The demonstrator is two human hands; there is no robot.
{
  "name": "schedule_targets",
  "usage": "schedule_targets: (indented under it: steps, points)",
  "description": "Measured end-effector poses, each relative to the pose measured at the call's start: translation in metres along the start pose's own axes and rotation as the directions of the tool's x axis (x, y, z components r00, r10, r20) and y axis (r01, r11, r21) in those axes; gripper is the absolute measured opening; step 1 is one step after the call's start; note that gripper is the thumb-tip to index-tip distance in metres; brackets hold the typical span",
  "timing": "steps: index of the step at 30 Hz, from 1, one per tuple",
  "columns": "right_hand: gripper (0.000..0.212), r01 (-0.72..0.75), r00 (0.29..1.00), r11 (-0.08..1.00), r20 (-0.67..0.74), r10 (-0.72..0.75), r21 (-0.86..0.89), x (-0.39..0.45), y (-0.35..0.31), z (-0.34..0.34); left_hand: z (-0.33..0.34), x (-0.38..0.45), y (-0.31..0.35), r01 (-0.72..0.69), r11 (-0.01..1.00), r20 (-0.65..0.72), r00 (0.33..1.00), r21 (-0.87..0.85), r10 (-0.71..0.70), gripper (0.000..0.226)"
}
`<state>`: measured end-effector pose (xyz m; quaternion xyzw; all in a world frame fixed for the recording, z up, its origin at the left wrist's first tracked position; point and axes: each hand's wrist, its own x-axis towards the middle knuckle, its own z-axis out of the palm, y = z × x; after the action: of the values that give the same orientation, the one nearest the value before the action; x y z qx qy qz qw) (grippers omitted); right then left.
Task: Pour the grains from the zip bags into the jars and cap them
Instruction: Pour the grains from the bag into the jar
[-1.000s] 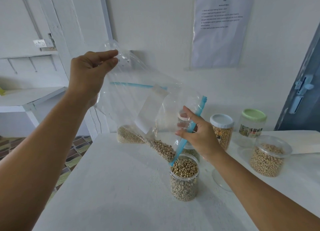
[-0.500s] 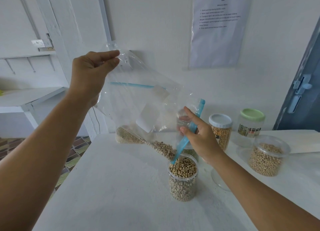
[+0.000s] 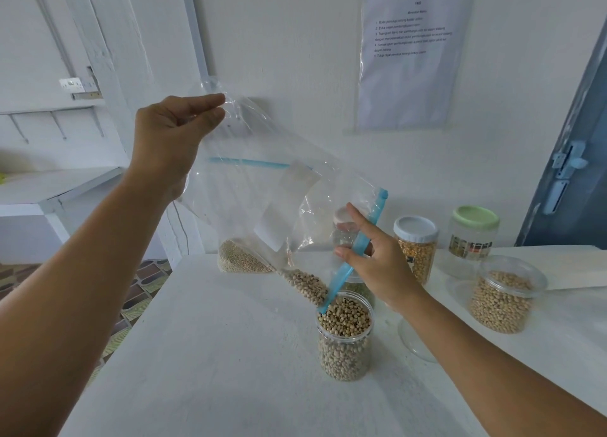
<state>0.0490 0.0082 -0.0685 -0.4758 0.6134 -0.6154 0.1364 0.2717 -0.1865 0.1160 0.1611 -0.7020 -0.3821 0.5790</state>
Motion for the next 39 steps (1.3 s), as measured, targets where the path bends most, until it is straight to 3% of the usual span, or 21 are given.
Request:
schedule_targets:
  steps: [7, 15, 39]
  points:
    - [0.07, -0.018, 1.0, 0.999, 0.009, 0.018, 0.029, -0.005, 0.002, 0.0, 0.003, -0.002, -0.002, -0.011, 1.0, 0.022, 1.0, -0.025, 0.012, 0.024]
    - [0.083, -0.003, 1.0, 1.0, 0.016, 0.002, 0.012, -0.006, 0.003, -0.001, 0.003, 0.002, 0.001, 0.0, 0.999, 0.015, 1.0, -0.04, 0.0, 0.022]
    - [0.076, 0.001, 0.999, 1.0, -0.051, 0.0, 0.025, -0.011, 0.009, -0.013, 0.023, 0.001, -0.002, -0.008, 0.996, 0.059, 0.998, -0.084, 0.013, 0.021]
